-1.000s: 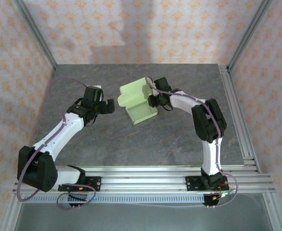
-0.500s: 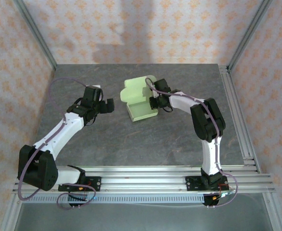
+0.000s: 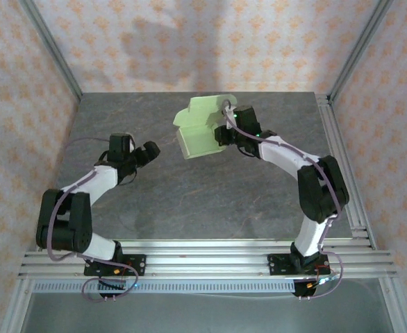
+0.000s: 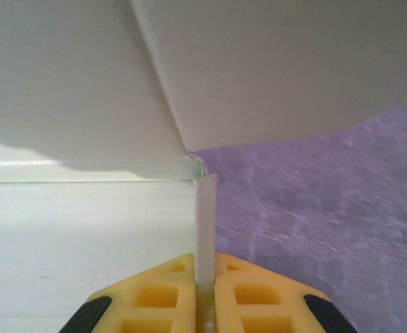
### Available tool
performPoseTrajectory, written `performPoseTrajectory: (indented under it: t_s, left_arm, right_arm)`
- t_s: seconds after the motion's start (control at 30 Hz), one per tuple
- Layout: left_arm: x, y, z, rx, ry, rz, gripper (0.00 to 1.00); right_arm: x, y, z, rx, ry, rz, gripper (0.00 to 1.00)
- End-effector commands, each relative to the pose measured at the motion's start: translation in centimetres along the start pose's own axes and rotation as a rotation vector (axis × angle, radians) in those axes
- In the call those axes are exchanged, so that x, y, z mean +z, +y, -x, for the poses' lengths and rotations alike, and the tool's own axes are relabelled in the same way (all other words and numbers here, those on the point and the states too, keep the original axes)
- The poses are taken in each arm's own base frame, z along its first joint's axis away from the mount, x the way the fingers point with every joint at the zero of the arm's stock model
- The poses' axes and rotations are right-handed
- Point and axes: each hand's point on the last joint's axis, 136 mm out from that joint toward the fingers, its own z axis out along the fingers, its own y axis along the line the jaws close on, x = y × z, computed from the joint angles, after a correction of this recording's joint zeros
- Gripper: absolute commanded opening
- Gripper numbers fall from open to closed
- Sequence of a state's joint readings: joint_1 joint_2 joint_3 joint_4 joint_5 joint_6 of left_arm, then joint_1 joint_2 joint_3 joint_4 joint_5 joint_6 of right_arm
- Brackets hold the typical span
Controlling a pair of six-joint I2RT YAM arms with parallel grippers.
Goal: Fold the paper box
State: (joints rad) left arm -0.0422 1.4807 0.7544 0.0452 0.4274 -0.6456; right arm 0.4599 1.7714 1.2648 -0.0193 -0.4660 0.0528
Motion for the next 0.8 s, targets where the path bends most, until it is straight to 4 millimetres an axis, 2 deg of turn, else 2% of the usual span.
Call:
performPoseTrajectory:
  t_s: [0.0, 0.2, 0.4, 0.5, 0.77]
  left_arm:
    - [0.3, -7.1, -0.3, 0.019, 0.036, -0.290, 0.93]
    - [0.5, -13.7, -2.9, 0.152, 0.124, -0.435, 0.84]
    - [0.2, -17.7, -3.7, 0.187, 0.157, -0.553, 0.73]
    - [0.0, -18.9, -4.0, 0.194, 0.172, -0.585, 0.67]
    - [-0.3, -19.9, -3.5, 0.197, 0.159, -0.602, 0.65]
  right_arm:
    - [-2.2, 4.1, 3.7, -0.031, -0.149, 0.173, 0.12]
    - [-3.5, 6.9, 4.7, -0.061, -0.216, 0.302, 0.12]
    - [-4.2, 9.2, 4.9, -0.044, -0.252, 0.425, 0.12]
    - [-3.8, 9.5, 4.3, -0.085, -0.250, 0.402, 0.12]
    - [-1.1, 9.7, 0.4, -0.349, -0.157, 0.195, 0.11]
